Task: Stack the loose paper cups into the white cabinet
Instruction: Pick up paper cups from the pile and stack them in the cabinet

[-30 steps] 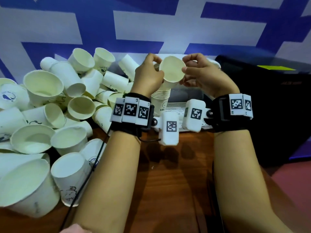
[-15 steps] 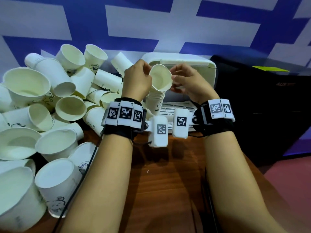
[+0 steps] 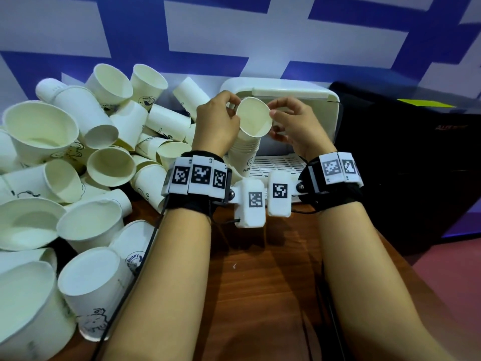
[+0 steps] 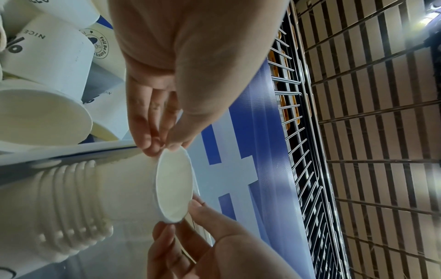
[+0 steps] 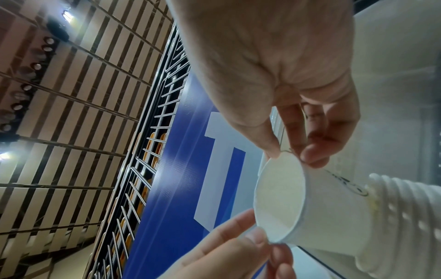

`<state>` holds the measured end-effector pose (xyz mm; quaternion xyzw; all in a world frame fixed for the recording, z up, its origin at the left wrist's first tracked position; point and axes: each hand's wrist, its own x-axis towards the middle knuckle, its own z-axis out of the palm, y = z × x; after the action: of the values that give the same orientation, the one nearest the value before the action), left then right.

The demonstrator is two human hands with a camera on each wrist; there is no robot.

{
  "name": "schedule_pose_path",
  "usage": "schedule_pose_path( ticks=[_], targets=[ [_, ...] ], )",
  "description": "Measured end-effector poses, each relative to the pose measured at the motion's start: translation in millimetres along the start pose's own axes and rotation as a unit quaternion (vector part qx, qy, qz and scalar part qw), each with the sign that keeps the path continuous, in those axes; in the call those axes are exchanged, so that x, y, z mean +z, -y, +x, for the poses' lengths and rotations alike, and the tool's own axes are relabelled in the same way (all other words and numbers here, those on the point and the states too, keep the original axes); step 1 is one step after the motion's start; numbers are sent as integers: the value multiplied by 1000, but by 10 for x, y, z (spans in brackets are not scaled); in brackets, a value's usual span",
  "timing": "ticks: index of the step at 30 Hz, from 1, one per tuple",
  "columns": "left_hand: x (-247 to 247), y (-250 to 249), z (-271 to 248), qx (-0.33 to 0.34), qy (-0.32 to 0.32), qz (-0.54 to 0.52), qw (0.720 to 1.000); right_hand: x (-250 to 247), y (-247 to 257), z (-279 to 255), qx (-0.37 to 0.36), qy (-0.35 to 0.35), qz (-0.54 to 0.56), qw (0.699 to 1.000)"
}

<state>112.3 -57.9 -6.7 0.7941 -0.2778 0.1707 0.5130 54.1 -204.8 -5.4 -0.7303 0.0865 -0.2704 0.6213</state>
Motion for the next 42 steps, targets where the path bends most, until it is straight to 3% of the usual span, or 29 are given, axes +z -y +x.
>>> schedule_pose_path(
  ticks=[6,16,31,42],
  targets=[
    [40,50,28,-8,28,28,999,-3,-23,7,16,-10,-19,1000],
    [206,244,31,-61,92,95,989,37,-239,48,104,16,-12,994],
    [224,303,4,-109,73,39,991,26,-246,24,188,59,-17,980],
    [179,207,-38,-90,43,64,993,55,-284,94,181,41,-9,982]
  ],
)
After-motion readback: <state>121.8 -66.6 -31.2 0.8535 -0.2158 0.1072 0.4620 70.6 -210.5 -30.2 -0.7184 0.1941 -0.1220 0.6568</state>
